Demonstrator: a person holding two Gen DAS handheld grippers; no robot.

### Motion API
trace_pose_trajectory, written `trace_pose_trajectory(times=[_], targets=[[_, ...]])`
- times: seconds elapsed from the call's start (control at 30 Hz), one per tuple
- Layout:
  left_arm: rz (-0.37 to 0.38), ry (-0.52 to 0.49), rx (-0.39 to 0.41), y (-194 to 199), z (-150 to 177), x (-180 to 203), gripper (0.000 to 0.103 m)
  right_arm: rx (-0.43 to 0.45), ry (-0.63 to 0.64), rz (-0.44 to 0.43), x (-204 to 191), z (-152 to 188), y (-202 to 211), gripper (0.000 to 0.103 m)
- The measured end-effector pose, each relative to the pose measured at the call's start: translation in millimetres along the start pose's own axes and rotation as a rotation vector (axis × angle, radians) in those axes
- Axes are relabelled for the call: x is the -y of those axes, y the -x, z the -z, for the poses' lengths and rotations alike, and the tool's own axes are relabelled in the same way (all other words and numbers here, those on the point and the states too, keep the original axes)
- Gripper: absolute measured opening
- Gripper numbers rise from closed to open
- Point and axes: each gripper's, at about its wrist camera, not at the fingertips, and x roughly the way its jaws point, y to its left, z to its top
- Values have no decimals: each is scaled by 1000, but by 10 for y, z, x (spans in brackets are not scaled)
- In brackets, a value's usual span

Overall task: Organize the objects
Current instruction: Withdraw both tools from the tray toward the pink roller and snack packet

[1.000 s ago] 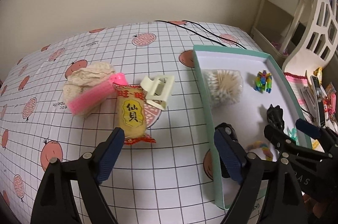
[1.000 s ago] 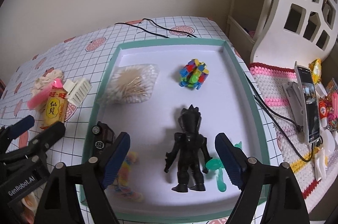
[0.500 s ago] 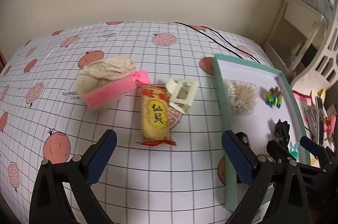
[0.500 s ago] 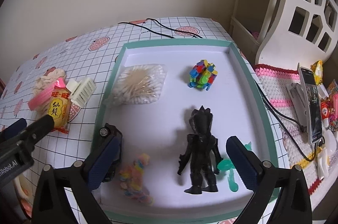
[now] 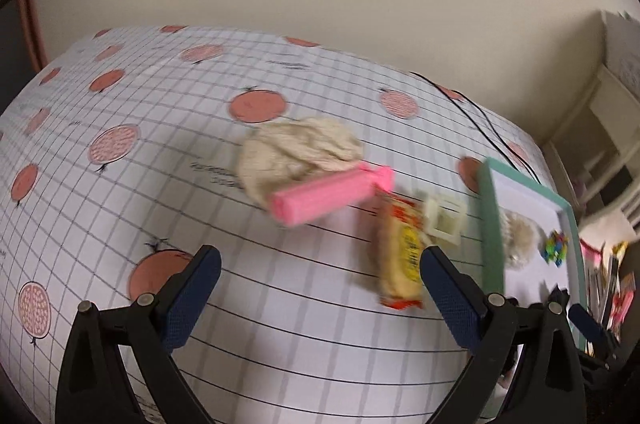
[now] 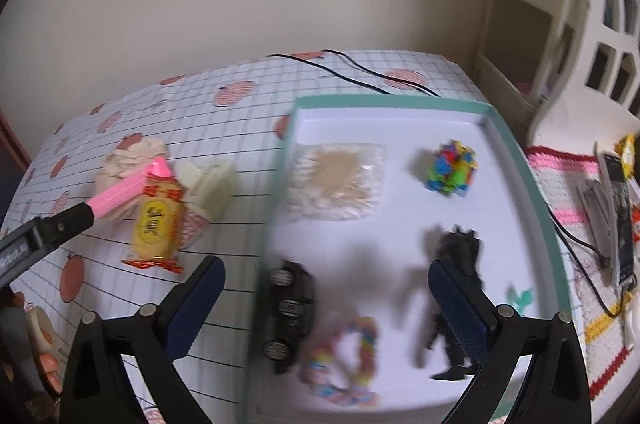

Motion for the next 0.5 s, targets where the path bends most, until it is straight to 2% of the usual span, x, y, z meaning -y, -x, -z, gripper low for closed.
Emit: trace_pose_trajectory(times=[0.23,0.5], targets=[[-23,91,13,-20,-100,-400,100,21,55,-67,-417,-28,-37,103],[-25,135,4,-111,-193,-591,100,27,110,-117,-800,-50,-128,103]])
